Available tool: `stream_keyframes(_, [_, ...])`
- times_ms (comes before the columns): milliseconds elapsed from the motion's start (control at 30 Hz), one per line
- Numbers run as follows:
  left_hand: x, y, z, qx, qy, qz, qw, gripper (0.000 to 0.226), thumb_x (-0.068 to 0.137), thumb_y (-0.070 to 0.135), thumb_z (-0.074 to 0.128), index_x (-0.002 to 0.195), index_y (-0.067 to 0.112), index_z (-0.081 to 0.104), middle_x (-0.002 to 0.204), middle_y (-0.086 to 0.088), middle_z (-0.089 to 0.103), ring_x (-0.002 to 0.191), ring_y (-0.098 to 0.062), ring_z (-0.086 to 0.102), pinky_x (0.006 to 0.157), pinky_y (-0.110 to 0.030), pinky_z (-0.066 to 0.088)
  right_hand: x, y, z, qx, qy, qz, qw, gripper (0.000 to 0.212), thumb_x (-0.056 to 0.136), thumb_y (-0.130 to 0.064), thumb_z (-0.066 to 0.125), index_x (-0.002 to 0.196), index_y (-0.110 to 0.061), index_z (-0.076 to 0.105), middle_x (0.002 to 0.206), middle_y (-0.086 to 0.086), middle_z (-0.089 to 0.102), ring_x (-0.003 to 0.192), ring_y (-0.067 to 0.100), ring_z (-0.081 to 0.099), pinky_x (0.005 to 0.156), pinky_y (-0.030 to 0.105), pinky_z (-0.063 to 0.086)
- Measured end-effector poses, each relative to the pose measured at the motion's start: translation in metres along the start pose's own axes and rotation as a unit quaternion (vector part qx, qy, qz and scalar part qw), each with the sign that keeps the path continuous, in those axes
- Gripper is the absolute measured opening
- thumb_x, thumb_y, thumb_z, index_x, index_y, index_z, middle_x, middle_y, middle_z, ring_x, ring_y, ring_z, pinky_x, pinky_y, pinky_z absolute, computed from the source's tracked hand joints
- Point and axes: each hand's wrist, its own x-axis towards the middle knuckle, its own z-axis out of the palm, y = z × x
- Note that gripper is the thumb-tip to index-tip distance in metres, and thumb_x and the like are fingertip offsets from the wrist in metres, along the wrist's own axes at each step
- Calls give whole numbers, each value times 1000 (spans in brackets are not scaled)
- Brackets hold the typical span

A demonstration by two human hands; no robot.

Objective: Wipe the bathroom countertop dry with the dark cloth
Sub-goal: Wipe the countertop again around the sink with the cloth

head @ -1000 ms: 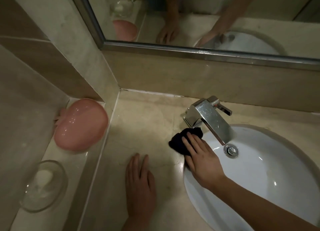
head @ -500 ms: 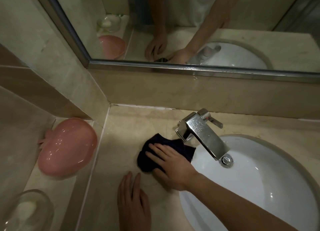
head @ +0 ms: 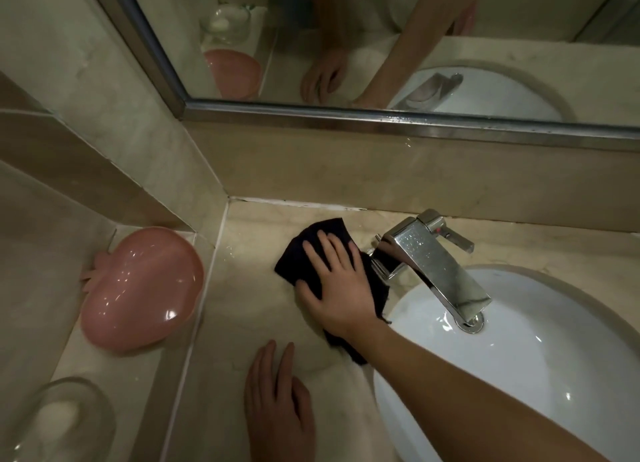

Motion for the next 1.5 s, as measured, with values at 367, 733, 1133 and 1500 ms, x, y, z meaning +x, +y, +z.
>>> stream_keyframes(367, [5, -1, -3, -77, -31, -23, 996, 43, 108, 32, 22, 129, 6, 49, 129, -23, 63, 126, -32, 49, 113, -33, 28, -98, -27, 17, -3, -53, -55, 997, 61, 101, -43, 42, 159, -33, 24, 167, -10, 13, 155, 7, 3, 125, 37, 3])
stream_keyframes(733, [3, 6, -6, -60, -43, -66, 995, 44, 99, 17, 35, 131, 7, 63, 140, -8, 59, 131, -25, 51, 106, -40, 40, 60, -20, 12, -51, -26, -29, 998, 69, 95, -55, 23, 159, -29, 26, 168, -1, 18, 155, 19, 11, 126, 37, -1])
stream_keyframes(1133, [0, 6, -17, -101, -81, -79, 988, 44, 110, 32, 21, 129, 12, 55, 136, -6, 55, 129, -25, 50, 106, -45, 47, -89, -26, 17, 34, -108, -138, 984, 50, 108, -47, 23, 156, -33, 32, 167, -11, 15, 155, 9, 7, 126, 38, 4])
stream_keyframes(1500, [-73, -103, -87, -27, -9, -54, 998, 40, 98, 24, 43, 128, 8, 64, 138, -10, 58, 126, -31, 56, 109, -36, 40, 35, -46, 25, -99, -2, 69, 993, 64, 99, -57, 20, 159, -33, 20, 168, 6, 13, 155, 25, 8, 125, 46, 0])
